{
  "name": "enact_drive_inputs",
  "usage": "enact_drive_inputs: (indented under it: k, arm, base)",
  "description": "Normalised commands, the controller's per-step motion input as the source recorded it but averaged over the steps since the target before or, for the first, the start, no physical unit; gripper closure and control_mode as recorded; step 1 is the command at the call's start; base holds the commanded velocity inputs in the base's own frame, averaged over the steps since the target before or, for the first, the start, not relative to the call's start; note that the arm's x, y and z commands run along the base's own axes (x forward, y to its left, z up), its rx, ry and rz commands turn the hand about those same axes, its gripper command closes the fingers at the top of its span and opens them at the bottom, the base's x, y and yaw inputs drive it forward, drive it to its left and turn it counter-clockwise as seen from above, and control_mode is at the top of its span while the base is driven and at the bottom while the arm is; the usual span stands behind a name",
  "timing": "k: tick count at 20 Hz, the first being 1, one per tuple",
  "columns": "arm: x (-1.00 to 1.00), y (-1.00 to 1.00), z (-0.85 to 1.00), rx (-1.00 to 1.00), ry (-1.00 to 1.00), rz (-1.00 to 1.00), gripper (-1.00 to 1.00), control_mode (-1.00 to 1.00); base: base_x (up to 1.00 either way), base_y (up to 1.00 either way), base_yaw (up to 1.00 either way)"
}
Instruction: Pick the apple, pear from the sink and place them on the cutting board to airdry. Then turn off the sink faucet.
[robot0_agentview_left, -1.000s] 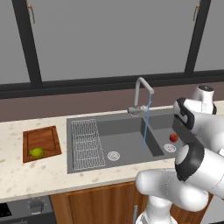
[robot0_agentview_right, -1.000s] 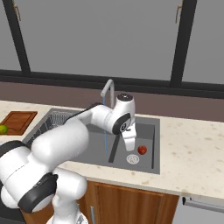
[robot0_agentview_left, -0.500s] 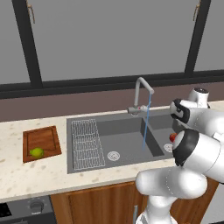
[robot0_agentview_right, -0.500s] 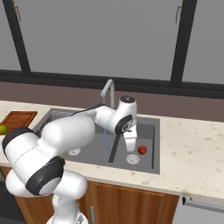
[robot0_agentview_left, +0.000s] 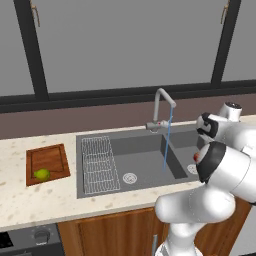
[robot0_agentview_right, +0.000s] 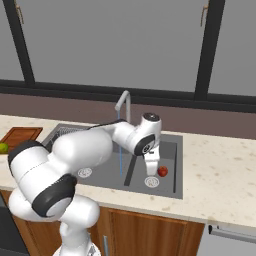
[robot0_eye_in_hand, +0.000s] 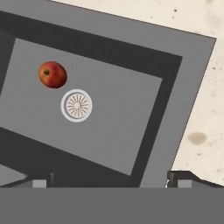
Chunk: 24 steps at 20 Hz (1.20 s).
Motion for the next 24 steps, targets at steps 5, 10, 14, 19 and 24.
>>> enact_drive_inputs:
  k: [5,10,14,19,24]
  arm:
    - [0.10,-0.05,-0.14,0.03,0.02,0.00,-1.00,-1.00]
    - [0.14,-0.08,-0.15,0.04,0.03,0.00,-1.00,-1.00]
    - [0.13,-0.06,-0.12,0.03,0.02,0.00,-1.00,-1.00]
    - [0.18,-0.01,-0.12,0.02,0.02,0.00,-1.00,-1.00]
    - [0.21,-0.02,-0.15,0.01,0.03,-0.01,-1.00,-1.00]
  base:
    - [0.00,0.00,0.00]
    - [0.00,0.00,0.00]
    - [0.00,0.00,0.00]
    - [0.00,0.00,0.00]
    - [0.00,0.00,0.00]
